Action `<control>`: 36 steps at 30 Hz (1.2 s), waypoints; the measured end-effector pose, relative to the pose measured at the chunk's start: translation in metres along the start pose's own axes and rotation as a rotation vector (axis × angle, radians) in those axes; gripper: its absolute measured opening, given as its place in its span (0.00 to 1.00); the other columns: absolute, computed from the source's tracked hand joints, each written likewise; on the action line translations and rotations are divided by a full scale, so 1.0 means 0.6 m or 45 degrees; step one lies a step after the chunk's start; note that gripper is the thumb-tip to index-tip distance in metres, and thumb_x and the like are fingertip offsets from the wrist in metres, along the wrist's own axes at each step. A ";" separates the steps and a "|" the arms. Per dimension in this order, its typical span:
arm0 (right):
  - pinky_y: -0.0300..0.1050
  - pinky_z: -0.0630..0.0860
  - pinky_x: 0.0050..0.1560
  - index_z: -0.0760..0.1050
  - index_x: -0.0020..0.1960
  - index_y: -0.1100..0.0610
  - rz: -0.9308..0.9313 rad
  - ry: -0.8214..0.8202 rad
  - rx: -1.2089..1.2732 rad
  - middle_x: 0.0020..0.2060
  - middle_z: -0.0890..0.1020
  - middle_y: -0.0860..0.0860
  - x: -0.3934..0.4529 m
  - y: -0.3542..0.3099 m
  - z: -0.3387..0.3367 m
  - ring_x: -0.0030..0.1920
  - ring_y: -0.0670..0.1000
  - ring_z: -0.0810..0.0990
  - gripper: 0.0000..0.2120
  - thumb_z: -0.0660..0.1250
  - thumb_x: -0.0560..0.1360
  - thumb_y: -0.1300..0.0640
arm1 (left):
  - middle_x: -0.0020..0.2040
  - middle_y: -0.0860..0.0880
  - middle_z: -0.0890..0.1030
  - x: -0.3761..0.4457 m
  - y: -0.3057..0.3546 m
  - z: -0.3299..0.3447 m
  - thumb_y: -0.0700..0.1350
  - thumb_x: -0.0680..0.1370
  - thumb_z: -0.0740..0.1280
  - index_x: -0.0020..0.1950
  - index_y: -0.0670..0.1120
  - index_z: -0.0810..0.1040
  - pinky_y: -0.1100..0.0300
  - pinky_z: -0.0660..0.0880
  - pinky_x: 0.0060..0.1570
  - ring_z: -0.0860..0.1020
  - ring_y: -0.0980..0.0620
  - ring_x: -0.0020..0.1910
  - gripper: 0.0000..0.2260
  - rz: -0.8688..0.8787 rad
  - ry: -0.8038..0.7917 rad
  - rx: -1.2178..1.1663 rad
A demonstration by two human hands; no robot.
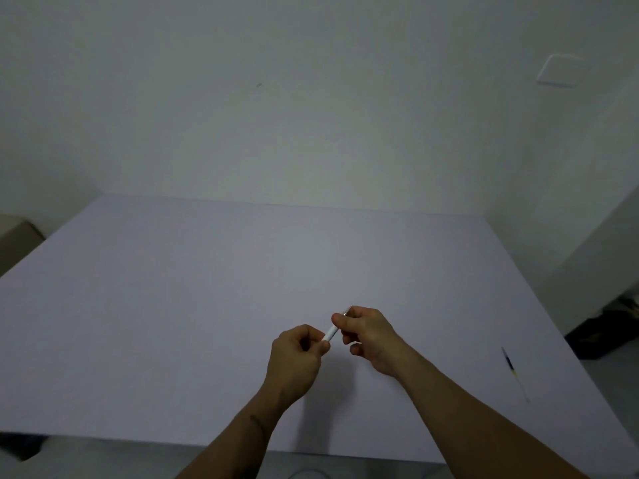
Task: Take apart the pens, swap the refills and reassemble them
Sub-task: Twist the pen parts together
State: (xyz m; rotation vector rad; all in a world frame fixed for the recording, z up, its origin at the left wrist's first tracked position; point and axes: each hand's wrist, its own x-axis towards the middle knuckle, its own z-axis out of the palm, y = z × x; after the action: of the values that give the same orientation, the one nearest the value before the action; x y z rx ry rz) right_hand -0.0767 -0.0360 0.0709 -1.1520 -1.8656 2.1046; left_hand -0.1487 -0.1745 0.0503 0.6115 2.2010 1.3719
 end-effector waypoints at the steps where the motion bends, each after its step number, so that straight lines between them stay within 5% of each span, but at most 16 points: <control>1: 0.42 0.72 0.33 0.81 0.44 0.59 0.002 -0.017 0.035 0.36 0.79 0.54 0.001 0.000 0.000 0.38 0.52 0.75 0.05 0.70 0.76 0.58 | 0.34 0.50 0.79 0.001 0.001 0.000 0.42 0.76 0.70 0.42 0.47 0.82 0.65 0.71 0.33 0.76 0.54 0.32 0.03 -0.008 -0.001 -0.002; 8: 0.40 0.71 0.30 0.79 0.40 0.59 -0.053 0.026 -0.092 0.32 0.77 0.54 0.003 -0.002 0.001 0.33 0.50 0.74 0.07 0.70 0.75 0.57 | 0.33 0.50 0.79 0.006 0.003 -0.004 0.43 0.75 0.71 0.40 0.49 0.81 0.66 0.72 0.32 0.75 0.54 0.32 0.04 -0.040 -0.031 0.020; 13: 0.41 0.71 0.31 0.85 0.48 0.61 0.019 -0.108 0.193 0.33 0.79 0.52 0.002 0.005 -0.012 0.34 0.49 0.74 0.07 0.68 0.76 0.60 | 0.32 0.50 0.79 0.010 0.005 -0.010 0.42 0.74 0.72 0.39 0.50 0.81 0.66 0.71 0.30 0.75 0.55 0.30 0.05 -0.056 -0.010 0.006; 17: 0.40 0.69 0.29 0.81 0.42 0.60 0.050 -0.054 0.124 0.31 0.74 0.52 0.005 0.010 -0.008 0.31 0.48 0.70 0.06 0.70 0.75 0.59 | 0.32 0.51 0.78 0.004 0.002 -0.008 0.42 0.74 0.72 0.40 0.48 0.81 0.68 0.70 0.29 0.75 0.55 0.30 0.04 -0.054 -0.030 0.011; 21: 0.41 0.70 0.31 0.84 0.47 0.61 0.062 -0.117 0.206 0.31 0.77 0.51 0.004 0.013 -0.012 0.33 0.49 0.73 0.06 0.69 0.75 0.60 | 0.33 0.50 0.79 0.004 -0.001 -0.009 0.42 0.74 0.72 0.40 0.48 0.82 0.66 0.71 0.30 0.75 0.55 0.30 0.04 -0.074 -0.018 0.003; 26: 0.41 0.68 0.29 0.79 0.36 0.59 0.025 0.042 0.036 0.31 0.74 0.54 0.007 0.006 0.000 0.31 0.50 0.70 0.09 0.70 0.75 0.59 | 0.33 0.49 0.79 0.002 0.001 -0.005 0.42 0.74 0.72 0.40 0.48 0.82 0.64 0.72 0.31 0.75 0.54 0.31 0.03 -0.067 -0.021 0.007; 31: 0.42 0.73 0.34 0.85 0.44 0.60 0.018 -0.030 0.192 0.34 0.80 0.53 0.003 0.006 -0.004 0.37 0.50 0.76 0.06 0.69 0.75 0.60 | 0.33 0.49 0.80 0.008 0.003 -0.008 0.42 0.73 0.72 0.39 0.48 0.82 0.63 0.73 0.32 0.76 0.53 0.31 0.04 -0.093 0.018 -0.026; 36: 0.40 0.70 0.28 0.79 0.38 0.59 -0.006 0.086 0.056 0.31 0.75 0.53 0.004 0.005 0.010 0.32 0.50 0.71 0.07 0.69 0.75 0.60 | 0.33 0.48 0.80 -0.001 0.001 -0.005 0.42 0.73 0.73 0.38 0.48 0.82 0.62 0.74 0.33 0.76 0.53 0.31 0.04 -0.095 0.014 -0.030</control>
State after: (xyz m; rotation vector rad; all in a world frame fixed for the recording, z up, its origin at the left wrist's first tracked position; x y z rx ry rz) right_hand -0.0807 -0.0404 0.0667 -1.1920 -1.7822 2.0661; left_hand -0.1501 -0.1766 0.0518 0.5095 2.1903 1.3648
